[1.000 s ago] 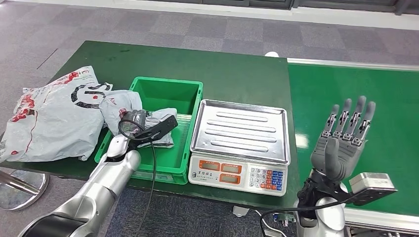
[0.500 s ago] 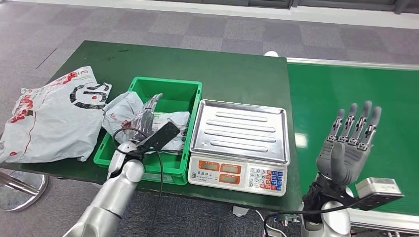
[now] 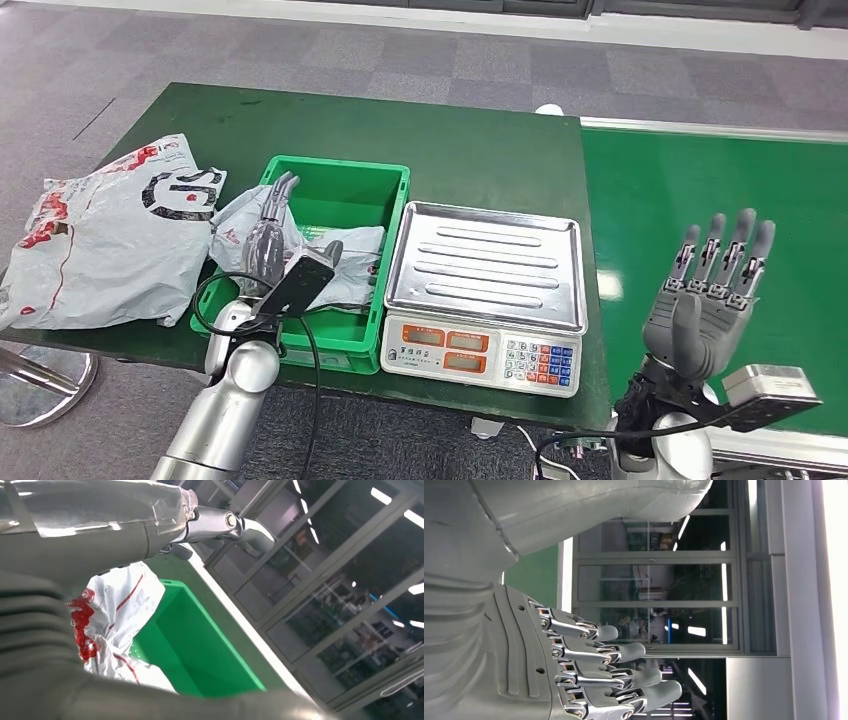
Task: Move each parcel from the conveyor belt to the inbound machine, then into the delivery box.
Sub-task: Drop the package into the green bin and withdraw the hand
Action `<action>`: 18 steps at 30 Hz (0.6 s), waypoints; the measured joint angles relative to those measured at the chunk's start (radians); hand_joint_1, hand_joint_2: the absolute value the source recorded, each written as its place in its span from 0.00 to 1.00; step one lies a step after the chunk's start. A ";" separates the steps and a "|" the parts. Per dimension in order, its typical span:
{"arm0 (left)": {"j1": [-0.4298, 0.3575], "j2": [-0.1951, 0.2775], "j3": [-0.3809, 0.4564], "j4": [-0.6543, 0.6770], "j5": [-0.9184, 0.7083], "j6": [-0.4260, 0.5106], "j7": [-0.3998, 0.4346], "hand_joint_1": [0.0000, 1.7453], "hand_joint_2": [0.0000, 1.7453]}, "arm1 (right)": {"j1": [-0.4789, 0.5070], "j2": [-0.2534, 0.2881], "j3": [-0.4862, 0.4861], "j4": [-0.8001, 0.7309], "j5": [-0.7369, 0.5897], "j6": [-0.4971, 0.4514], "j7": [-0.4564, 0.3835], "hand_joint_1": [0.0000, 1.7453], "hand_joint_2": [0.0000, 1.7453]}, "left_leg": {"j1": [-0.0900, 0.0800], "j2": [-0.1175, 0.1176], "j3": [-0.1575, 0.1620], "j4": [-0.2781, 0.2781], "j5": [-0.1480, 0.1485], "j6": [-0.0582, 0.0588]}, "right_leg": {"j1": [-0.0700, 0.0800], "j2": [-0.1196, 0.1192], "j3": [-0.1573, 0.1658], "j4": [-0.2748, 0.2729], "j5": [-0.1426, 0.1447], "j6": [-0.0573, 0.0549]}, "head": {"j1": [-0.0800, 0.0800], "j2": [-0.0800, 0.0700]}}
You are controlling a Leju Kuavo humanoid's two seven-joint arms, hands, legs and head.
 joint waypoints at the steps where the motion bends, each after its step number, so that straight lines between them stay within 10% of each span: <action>1: 0.007 0.000 0.000 -0.010 0.016 0.009 -0.008 0.00 0.00 | 0.001 0.000 -0.001 -0.002 0.000 -0.002 0.000 0.00 1.00 | 0.000 0.000 0.000 0.000 0.000 0.000 | 0.000 0.000 0.000 0.000 0.000 0.000 | 0.000 0.000; 3: 0.031 0.000 0.000 -0.038 0.082 0.020 -0.042 0.00 0.00 | 0.004 0.000 -0.004 -0.005 0.011 -0.012 0.000 0.00 1.00 | 0.000 0.000 0.000 0.000 0.000 0.000 | 0.000 0.000 0.000 0.000 0.000 0.000 | 0.000 0.000; 7: 0.109 -0.003 0.003 -0.117 0.467 -0.167 -0.170 0.00 1.00 | 0.008 -0.001 -0.005 0.004 0.233 -0.155 0.043 0.00 1.00 | 0.000 0.000 0.000 -0.001 -0.001 0.000 | 0.000 0.000 0.000 0.000 -0.002 0.000 | 0.000 0.000; 12: 0.196 -0.019 0.003 -0.158 0.741 -0.486 -0.272 0.00 1.00 | -0.011 -0.008 -0.014 0.081 0.334 -0.196 0.113 0.00 1.00 | 0.000 0.000 0.000 0.000 -0.002 0.000 | 0.000 -0.001 0.000 0.000 -0.003 0.000 | 0.000 0.000; 18: 0.242 -0.039 -0.010 -0.148 0.722 -0.592 -0.349 0.00 1.00 | -0.026 -0.007 -0.019 0.191 0.306 -0.101 0.092 0.00 1.00 | 0.000 0.000 0.000 0.000 -0.002 0.001 | 0.000 -0.001 0.001 0.000 -0.002 0.000 | 0.000 0.000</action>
